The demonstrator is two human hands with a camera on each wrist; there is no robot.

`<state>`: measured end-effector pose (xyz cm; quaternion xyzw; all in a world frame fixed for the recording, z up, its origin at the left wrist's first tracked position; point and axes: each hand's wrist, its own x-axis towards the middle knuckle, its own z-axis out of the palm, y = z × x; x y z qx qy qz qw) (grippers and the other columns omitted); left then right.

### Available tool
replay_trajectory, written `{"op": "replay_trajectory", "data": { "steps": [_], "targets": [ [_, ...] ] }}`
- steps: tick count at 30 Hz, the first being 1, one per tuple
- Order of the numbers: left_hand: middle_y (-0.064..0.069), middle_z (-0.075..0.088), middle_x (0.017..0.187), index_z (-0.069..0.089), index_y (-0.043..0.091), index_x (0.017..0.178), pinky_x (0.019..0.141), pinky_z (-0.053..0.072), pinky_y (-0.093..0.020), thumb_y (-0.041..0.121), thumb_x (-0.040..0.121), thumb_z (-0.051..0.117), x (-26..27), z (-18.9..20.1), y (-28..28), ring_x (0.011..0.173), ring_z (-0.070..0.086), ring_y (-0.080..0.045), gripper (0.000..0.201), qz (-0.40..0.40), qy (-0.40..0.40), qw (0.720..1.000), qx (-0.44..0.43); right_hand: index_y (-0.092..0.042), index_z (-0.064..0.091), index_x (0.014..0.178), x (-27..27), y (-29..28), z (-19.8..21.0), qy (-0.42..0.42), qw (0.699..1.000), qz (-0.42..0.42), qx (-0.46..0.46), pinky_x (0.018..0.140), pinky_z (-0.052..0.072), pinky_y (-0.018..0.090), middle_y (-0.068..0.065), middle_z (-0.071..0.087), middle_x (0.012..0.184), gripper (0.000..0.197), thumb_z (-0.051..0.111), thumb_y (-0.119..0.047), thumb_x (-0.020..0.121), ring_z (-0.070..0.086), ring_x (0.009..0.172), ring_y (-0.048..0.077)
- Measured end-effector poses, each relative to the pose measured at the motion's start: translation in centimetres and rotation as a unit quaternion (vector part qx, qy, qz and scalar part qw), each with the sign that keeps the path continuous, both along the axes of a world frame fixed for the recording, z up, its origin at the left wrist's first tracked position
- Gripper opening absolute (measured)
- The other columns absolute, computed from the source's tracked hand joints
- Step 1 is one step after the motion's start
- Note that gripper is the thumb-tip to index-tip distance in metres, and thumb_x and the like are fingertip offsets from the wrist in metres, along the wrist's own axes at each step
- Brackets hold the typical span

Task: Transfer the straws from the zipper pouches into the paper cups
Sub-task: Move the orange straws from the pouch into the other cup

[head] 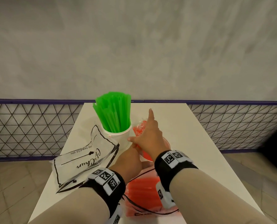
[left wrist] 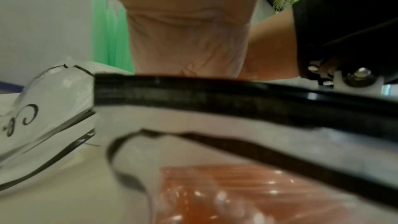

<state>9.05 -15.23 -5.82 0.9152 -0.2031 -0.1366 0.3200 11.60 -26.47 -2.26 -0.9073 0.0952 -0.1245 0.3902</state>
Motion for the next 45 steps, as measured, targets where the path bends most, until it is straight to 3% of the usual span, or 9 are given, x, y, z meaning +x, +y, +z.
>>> {"op": "replay_trajectory", "data": {
  "steps": [6,13,19,22,26,30,35,40,45],
  "targets": [
    [0.015,-0.005,0.162,0.057,0.015,0.117,0.095,0.037,-0.023,0.054,0.081,0.069,-0.3,0.1,0.0,0.137,0.041,-0.013,0.054,0.003,-0.003,1.0,0.03,-0.026,0.032,0.144,0.2,-2.0,-0.6,-0.083,0.99,-0.072,0.093,0.076,0.044,0.016,-0.005,0.049,0.125,0.084,0.079,-0.032,0.075,0.057,0.098,0.009],
    [0.015,-0.001,0.162,0.053,0.021,0.096,0.095,0.036,-0.023,0.052,0.078,0.073,-0.5,0.1,0.0,0.141,0.036,-0.015,0.041,0.016,0.006,1.0,0.003,-0.019,0.047,0.131,-0.2,-4.3,-0.3,-0.151,0.971,-0.149,0.111,0.08,0.042,0.02,-0.005,0.045,0.116,0.056,0.073,-0.022,0.081,0.052,0.091,0.007],
    [0.014,-0.001,0.162,0.057,0.018,0.104,0.089,0.028,-0.016,0.046,0.082,0.072,-1.0,1.0,0.0,0.141,0.033,-0.012,0.039,0.011,0.012,1.0,0.0,-0.018,0.032,0.142,-0.6,-5.1,-1.8,-0.049,0.997,-0.038,0.048,0.094,0.044,0.029,0.009,0.037,0.138,0.078,0.078,-0.028,0.08,0.054,0.112,0.022],
    [0.017,0.001,0.161,0.058,0.016,0.106,0.085,0.029,-0.017,0.047,0.082,0.072,-1.1,1.1,0.0,0.137,0.039,-0.012,0.042,0.013,0.01,1.0,0.004,-0.02,0.02,0.15,-0.7,-5.3,-1.0,-0.066,0.995,-0.058,-0.043,0.113,0.029,0.041,0.011,0.026,0.149,0.102,0.077,-0.053,0.072,0.029,0.139,0.028],
    [0.014,0.019,0.159,0.055,0.021,0.118,0.086,0.039,-0.021,0.05,0.079,0.073,-0.8,1.0,-0.1,0.123,0.051,-0.01,0.052,0.018,-0.012,1.0,0.006,-0.02,0.033,0.146,-1.8,-3.5,0.3,-0.235,0.904,0.083,-0.347,0.113,0.02,0.062,0.011,0.033,0.153,0.071,0.058,-0.047,0.085,0.019,0.145,0.036],
    [0.001,0.054,0.133,0.035,0.015,0.143,0.086,0.043,-0.02,0.037,0.081,0.074,-0.9,0.7,-0.3,0.11,0.057,-0.013,0.076,0.019,-0.029,0.999,0.005,-0.016,0.05,0.14,-1.9,-3.0,-1.4,-0.168,0.75,0.327,-0.55,0.112,0.014,0.066,0.006,0.043,0.15,0.064,0.061,-0.035,0.08,0.027,0.144,0.036],
    [0.016,-0.003,0.162,0.054,0.021,0.123,0.093,0.031,-0.018,0.05,0.082,0.071,-0.8,0.8,0.1,0.139,0.036,-0.009,0.053,0.005,-0.006,1.0,0.013,-0.009,0.041,0.146,-0.6,-4.9,-0.5,-0.093,0.789,0.201,-0.572,0.116,-0.011,0.058,0.008,0.028,0.158,0.056,0.027,-0.024,0.093,0.015,0.148,0.033],
    [0.014,-0.001,0.163,0.056,0.023,0.105,0.086,0.031,-0.019,0.052,0.08,0.071,-0.8,0.4,0.0,0.138,0.04,-0.014,0.041,0.015,-0.002,1.0,0.018,-0.01,0.013,0.155,-0.7,-5.7,-0.1,0.011,0.776,0.188,-0.602,0.109,-0.021,0.056,0.008,0.001,0.164,0.057,0.024,-0.029,0.102,-0.008,0.15,0.03],
    [0.005,-0.001,0.163,0.056,0.022,0.119,0.105,0.028,-0.025,0.05,0.08,0.073,-0.5,0.5,0.2,0.146,0.025,-0.017,0.051,-0.004,0.001,1.0,-0.005,-0.014,0.034,0.149,-1.7,-4.5,1.8,-0.044,0.817,0.182,-0.545,0.114,-0.007,0.059,0.009,0.023,0.16,0.057,0.047,-0.03,0.096,0.013,0.148,0.036]
  ]
}}
